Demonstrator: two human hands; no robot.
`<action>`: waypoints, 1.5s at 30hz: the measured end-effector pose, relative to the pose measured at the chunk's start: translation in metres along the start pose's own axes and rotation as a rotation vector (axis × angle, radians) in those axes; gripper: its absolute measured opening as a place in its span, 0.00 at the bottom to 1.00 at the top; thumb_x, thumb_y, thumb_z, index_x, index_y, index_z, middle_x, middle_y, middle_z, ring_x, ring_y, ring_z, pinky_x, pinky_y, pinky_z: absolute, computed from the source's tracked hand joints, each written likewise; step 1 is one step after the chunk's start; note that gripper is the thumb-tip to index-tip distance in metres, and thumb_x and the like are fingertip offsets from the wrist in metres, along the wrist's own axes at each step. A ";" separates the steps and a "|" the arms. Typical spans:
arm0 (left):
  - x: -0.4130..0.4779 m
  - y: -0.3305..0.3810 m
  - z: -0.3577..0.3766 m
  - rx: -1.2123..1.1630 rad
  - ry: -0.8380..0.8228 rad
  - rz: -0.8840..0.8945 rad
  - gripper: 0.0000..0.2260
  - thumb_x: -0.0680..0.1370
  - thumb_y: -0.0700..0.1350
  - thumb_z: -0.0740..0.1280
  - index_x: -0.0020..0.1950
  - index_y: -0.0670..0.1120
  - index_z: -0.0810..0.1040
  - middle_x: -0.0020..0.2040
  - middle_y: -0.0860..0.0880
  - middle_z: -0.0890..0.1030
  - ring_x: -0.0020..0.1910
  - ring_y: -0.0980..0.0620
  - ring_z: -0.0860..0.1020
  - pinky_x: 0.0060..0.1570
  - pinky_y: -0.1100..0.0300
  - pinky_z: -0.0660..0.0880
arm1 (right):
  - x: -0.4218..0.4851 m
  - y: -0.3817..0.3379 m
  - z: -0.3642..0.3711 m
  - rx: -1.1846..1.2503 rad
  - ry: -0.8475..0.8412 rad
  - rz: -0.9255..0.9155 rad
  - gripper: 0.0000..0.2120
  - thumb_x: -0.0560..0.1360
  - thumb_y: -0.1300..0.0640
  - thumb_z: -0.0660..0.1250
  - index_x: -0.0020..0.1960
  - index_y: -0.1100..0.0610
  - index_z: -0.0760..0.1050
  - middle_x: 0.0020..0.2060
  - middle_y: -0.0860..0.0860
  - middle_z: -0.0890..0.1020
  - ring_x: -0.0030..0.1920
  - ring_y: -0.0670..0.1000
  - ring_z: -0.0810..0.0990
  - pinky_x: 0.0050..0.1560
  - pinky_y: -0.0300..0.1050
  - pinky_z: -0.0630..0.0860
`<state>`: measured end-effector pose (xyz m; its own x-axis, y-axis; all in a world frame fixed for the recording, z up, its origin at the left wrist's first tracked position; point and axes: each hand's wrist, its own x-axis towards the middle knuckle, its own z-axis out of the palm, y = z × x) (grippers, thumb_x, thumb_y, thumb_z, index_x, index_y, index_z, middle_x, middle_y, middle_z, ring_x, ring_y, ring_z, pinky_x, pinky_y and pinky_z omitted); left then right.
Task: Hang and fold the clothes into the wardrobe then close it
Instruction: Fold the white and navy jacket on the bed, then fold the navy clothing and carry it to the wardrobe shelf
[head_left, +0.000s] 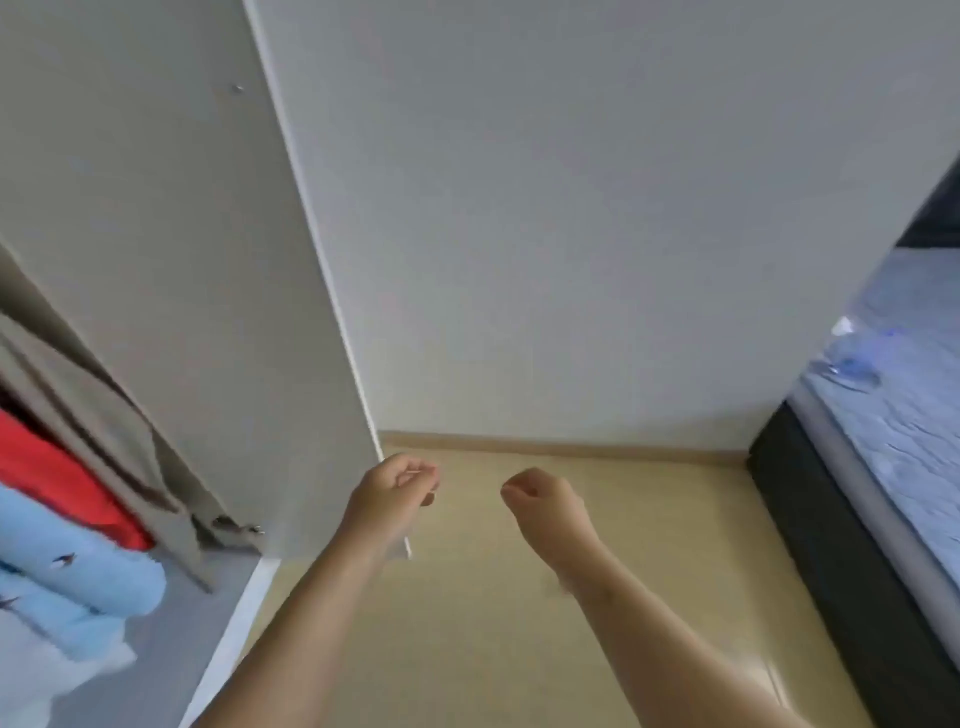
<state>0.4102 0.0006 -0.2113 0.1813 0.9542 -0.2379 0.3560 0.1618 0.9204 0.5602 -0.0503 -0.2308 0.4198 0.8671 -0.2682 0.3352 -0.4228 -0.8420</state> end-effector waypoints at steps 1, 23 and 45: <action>-0.008 0.005 0.042 0.001 -0.081 -0.007 0.05 0.78 0.42 0.64 0.42 0.49 0.76 0.41 0.50 0.80 0.40 0.54 0.79 0.39 0.63 0.70 | -0.009 0.031 -0.032 0.002 0.058 0.060 0.10 0.74 0.58 0.60 0.47 0.60 0.78 0.41 0.55 0.82 0.44 0.56 0.79 0.37 0.40 0.68; -0.190 0.063 0.686 0.221 -0.901 -0.215 0.08 0.79 0.42 0.60 0.42 0.48 0.74 0.39 0.49 0.78 0.35 0.53 0.76 0.35 0.62 0.67 | -0.198 0.463 -0.493 0.644 0.938 0.828 0.05 0.72 0.64 0.61 0.38 0.60 0.72 0.30 0.54 0.69 0.30 0.51 0.64 0.31 0.41 0.60; -0.390 0.137 1.183 0.615 -1.253 -0.241 0.06 0.79 0.44 0.61 0.42 0.48 0.73 0.38 0.49 0.78 0.37 0.52 0.76 0.37 0.61 0.66 | -0.321 0.713 -0.865 1.105 1.200 0.977 0.07 0.77 0.63 0.58 0.41 0.56 0.69 0.33 0.52 0.74 0.30 0.50 0.71 0.33 0.39 0.63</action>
<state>1.4724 -0.6472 -0.3590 0.6252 0.0154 -0.7803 0.7721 -0.1580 0.6156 1.3936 -0.8583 -0.3401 0.5473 -0.3575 -0.7568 -0.7576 0.1726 -0.6294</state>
